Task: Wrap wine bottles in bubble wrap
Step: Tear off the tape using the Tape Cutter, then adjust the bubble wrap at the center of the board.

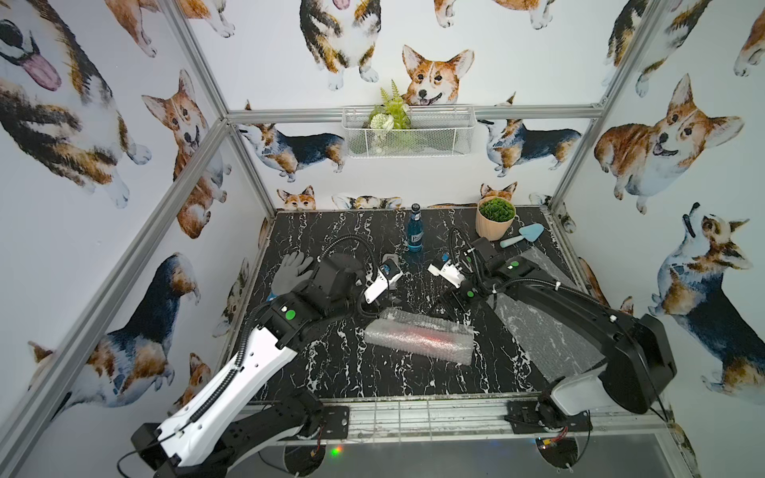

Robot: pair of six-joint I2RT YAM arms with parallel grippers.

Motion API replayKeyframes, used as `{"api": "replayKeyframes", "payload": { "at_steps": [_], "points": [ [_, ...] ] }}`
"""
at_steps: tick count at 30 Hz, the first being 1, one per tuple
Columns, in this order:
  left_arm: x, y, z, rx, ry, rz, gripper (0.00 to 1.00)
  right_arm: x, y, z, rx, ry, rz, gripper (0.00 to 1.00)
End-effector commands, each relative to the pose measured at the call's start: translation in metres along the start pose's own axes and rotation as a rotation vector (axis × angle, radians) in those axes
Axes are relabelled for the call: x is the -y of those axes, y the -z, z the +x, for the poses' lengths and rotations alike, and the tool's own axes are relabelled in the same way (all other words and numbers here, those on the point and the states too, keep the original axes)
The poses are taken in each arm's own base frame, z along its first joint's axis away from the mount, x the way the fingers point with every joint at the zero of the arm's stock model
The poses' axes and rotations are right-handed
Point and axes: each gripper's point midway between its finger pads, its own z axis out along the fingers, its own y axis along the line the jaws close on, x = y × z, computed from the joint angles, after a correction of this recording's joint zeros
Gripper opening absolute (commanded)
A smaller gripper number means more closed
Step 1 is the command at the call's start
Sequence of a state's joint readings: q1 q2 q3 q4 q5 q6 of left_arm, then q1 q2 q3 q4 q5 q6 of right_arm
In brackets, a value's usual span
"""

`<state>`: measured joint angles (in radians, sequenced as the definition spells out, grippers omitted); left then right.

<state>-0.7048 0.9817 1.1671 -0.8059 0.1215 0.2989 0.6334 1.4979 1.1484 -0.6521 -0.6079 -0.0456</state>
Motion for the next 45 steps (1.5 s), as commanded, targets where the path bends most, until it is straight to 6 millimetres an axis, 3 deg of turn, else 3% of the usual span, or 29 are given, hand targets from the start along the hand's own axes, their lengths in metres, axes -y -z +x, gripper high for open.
{"api": "replayKeyframes", "payload": {
  "at_steps": [1, 10, 21, 29, 38, 45],
  "points": [
    [0.004, 0.006, 0.006, -0.019, 0.059, 0.031, 0.00, -0.002, -0.019, 0.001, -0.060, -0.098, -0.132, 0.95],
    [0.003, 0.001, 0.015, -0.044, 0.088, 0.038, 0.00, 0.036, -0.061, 0.025, -0.266, -0.191, -0.144, 1.00],
    [0.001, -0.005, 0.021, -0.060, 0.105, 0.060, 0.00, 0.056, -0.082, 0.042, -0.390, -0.220, -0.189, 1.00],
    [0.003, -0.010, 0.025, -0.080, 0.110, 0.077, 0.00, 0.058, -0.092, 0.044, -0.449, -0.212, -0.266, 1.00],
    [0.004, -0.015, 0.026, -0.097, 0.108, 0.096, 0.00, 0.042, -0.105, 0.050, -0.480, -0.218, -0.375, 1.00],
    [0.005, -0.017, 0.028, -0.106, 0.110, 0.105, 0.00, 0.035, -0.105, 0.042, -0.453, -0.202, -0.415, 1.00]
  ]
}}
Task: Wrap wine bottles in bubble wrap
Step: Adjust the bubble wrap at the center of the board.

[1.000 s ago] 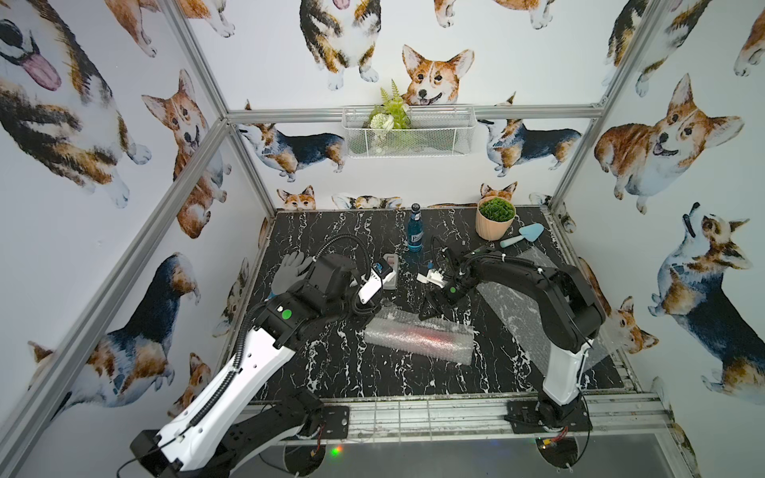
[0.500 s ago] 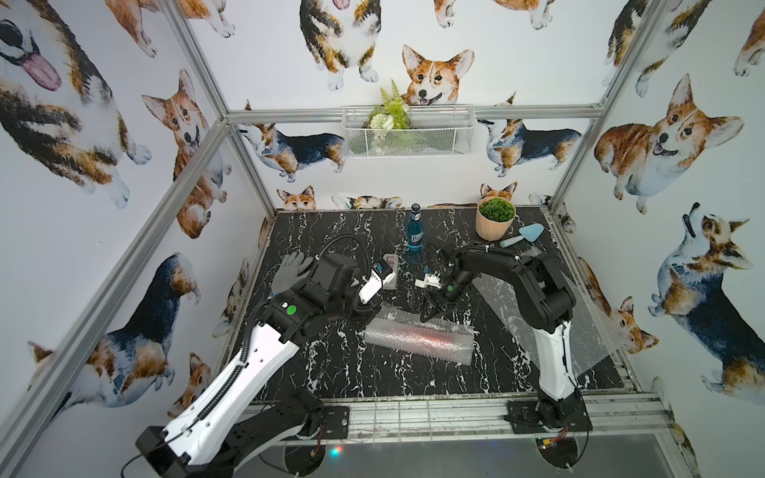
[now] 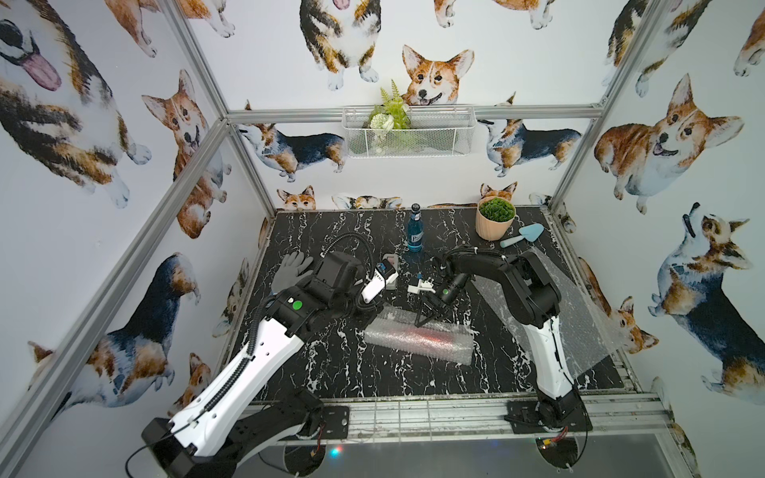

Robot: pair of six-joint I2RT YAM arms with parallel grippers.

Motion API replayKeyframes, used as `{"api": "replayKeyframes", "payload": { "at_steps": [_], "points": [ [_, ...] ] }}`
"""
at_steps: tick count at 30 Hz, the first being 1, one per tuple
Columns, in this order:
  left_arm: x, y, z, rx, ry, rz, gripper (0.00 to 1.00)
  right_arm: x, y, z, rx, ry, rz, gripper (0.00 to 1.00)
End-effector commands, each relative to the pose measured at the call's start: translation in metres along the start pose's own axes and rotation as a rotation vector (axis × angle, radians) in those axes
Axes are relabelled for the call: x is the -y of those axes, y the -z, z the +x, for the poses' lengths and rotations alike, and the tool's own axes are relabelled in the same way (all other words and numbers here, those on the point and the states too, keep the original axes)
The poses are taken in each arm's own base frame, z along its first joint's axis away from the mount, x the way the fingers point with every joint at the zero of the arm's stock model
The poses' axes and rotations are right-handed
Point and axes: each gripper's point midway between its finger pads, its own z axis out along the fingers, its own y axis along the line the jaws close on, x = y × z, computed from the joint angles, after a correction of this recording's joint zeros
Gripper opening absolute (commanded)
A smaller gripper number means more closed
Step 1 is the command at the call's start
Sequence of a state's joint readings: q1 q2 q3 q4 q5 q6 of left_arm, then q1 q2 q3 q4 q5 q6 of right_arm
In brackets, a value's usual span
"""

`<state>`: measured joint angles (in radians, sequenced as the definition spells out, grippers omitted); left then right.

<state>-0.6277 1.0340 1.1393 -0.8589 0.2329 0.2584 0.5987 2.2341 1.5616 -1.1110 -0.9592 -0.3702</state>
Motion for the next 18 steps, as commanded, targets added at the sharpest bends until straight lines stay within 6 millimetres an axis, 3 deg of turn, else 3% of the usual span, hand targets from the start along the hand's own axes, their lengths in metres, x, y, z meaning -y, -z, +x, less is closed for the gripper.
{"api": "replayKeyframes", "payload": {
  "at_steps": [1, 7, 18],
  "points": [
    [0.002, 0.000, 0.001, -0.008, -0.009, 0.018, 0.00, 0.003, -0.004, -0.001, -0.019, 0.060, 0.025, 1.00],
    [0.002, -0.003, 0.002, -0.019, -0.012, 0.023, 0.00, -0.015, -0.002, -0.007, 0.003, 0.106, -0.001, 0.95],
    [0.001, -0.002, 0.004, -0.022, -0.008, 0.015, 0.00, -0.023, 0.004, -0.007, 0.034, 0.177, 0.115, 0.86]
  ]
}}
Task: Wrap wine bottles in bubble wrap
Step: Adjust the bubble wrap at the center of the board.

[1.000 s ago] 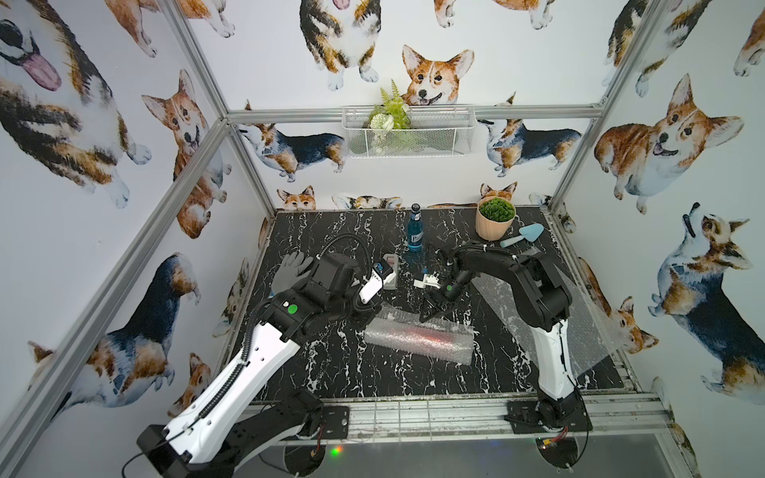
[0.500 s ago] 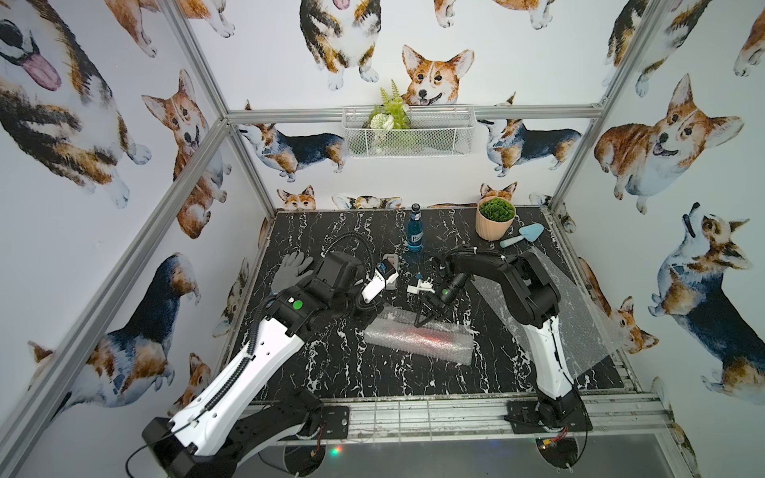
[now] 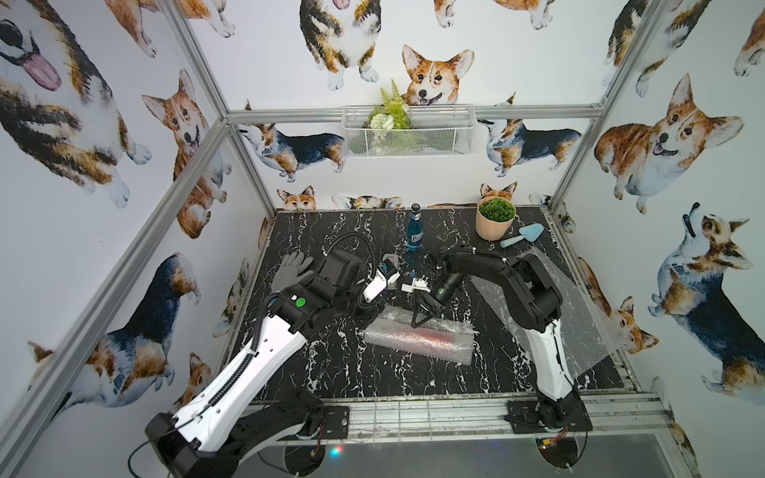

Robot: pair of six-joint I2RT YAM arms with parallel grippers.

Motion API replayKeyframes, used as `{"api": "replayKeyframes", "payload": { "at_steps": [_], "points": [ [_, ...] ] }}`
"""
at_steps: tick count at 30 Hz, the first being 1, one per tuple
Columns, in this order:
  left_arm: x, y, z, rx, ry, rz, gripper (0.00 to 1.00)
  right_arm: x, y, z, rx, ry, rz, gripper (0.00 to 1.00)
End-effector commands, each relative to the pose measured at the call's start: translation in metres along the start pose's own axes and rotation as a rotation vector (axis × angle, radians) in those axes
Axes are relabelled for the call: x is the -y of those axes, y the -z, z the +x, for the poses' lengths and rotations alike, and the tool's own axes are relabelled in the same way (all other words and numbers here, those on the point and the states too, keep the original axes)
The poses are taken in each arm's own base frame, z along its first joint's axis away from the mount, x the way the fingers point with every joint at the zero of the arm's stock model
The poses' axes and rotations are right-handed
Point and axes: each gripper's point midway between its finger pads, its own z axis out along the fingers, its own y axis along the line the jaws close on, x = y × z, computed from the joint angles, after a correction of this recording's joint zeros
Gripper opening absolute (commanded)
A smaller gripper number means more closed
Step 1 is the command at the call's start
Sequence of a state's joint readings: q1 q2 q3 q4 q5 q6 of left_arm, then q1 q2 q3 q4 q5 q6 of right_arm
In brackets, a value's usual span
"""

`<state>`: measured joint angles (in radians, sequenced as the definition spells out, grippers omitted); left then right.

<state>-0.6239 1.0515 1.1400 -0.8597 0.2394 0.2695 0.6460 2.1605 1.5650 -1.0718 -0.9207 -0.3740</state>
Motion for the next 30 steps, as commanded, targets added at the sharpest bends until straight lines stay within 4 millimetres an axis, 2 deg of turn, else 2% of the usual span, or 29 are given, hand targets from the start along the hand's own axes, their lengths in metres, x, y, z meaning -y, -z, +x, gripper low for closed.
{"api": "replayKeyframes", "payload": {
  "at_steps": [1, 7, 22, 26, 30],
  "points": [
    [0.001, 0.002, 0.002, -0.005, -0.002, 0.006, 0.00, 0.001, 0.004, -0.001, 0.025, 0.058, 0.075, 0.86],
    [0.001, 0.001, 0.003, -0.007, 0.003, 0.010, 0.00, -0.003, 0.006, 0.003, 0.029, 0.105, 0.148, 0.81],
    [-0.002, 0.003, 0.004, -0.006, 0.011, -0.001, 0.00, -0.004, -0.004, 0.011, 0.057, 0.247, 0.361, 0.78],
    [-0.007, 0.006, 0.003, 0.003, 0.040, -0.020, 0.00, -0.002, -0.005, 0.012, 0.065, 0.279, 0.425, 0.68],
    [-0.019, 0.012, 0.004, -0.001, 0.130, -0.066, 0.00, 0.001, -0.012, 0.017, 0.061, 0.318, 0.486, 0.66]
  ]
}}
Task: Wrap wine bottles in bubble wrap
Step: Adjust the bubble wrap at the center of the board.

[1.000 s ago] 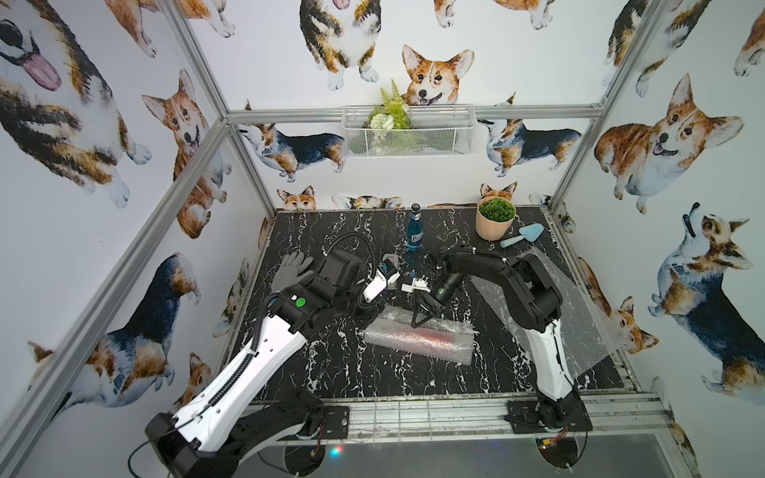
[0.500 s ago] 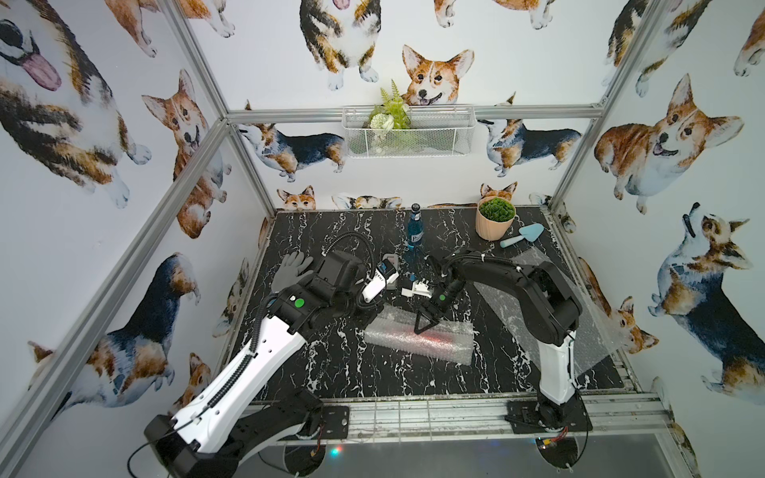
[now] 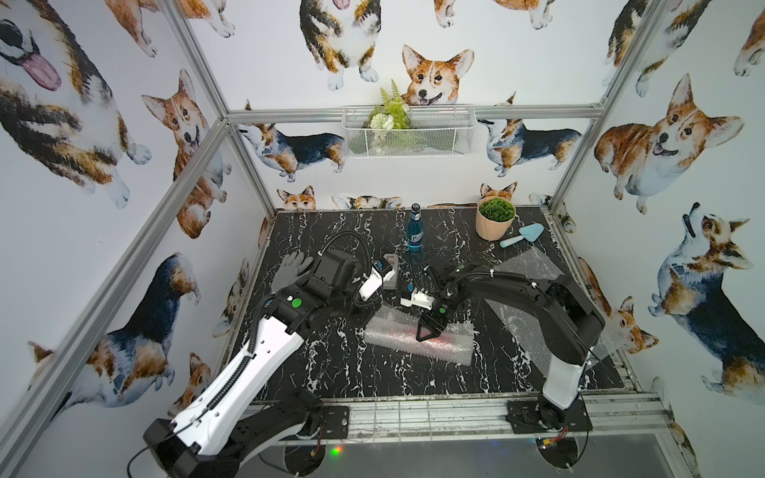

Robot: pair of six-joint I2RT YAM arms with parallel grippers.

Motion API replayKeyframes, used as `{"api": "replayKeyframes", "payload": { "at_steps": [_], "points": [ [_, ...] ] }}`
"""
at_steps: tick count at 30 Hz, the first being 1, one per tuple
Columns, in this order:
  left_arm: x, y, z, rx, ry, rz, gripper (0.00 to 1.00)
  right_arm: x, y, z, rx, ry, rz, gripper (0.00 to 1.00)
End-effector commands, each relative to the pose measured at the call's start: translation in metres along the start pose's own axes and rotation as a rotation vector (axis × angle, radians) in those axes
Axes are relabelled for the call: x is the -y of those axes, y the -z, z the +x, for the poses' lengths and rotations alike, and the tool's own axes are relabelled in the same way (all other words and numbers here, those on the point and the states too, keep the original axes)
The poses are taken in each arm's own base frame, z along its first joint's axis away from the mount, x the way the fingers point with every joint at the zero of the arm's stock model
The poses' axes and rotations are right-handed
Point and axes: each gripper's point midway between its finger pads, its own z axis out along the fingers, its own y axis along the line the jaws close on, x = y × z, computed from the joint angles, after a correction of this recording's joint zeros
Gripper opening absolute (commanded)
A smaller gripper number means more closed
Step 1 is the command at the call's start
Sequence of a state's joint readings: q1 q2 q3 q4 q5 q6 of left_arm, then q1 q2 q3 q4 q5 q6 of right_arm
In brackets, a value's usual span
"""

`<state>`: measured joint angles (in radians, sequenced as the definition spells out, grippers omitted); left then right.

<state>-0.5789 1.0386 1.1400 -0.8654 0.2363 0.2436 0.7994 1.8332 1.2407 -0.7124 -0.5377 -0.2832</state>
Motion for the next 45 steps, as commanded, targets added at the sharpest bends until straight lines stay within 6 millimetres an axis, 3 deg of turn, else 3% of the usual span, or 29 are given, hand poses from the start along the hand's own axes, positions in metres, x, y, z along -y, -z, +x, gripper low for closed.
{"api": "replayKeyframes", "payload": {
  "at_steps": [1, 7, 11, 25, 31, 43, 45],
  "points": [
    [-0.009, 0.007, 0.002, -0.010, 0.083, -0.037, 0.00, 0.005, -0.003, -0.004, 0.027, 0.055, 0.089, 0.66],
    [-0.017, 0.015, 0.005, -0.002, 0.189, -0.067, 0.00, 0.006, -0.005, -0.007, 0.054, 0.145, 0.247, 0.64],
    [-0.018, 0.014, 0.008, -0.005, 0.207, -0.069, 0.00, 0.004, 0.000, -0.014, 0.111, 0.176, 0.298, 0.55],
    [-0.027, 0.007, 0.003, 0.048, 0.317, -0.075, 0.00, -0.007, 0.000, -0.005, 0.133, 0.293, 0.405, 0.44],
    [-0.043, 0.001, -0.006, 0.100, 0.520, -0.127, 0.00, -0.007, -0.003, 0.003, 0.136, 0.341, 0.455, 0.41],
    [-0.029, -0.026, -0.007, 0.268, 0.946, -0.013, 0.00, -0.012, -0.010, 0.015, 0.151, 0.392, 0.533, 0.41],
    [-0.025, -0.038, 0.004, 0.259, 1.034, -0.023, 0.00, -0.011, -0.010, 0.018, 0.152, 0.392, 0.542, 0.41]
  ]
}}
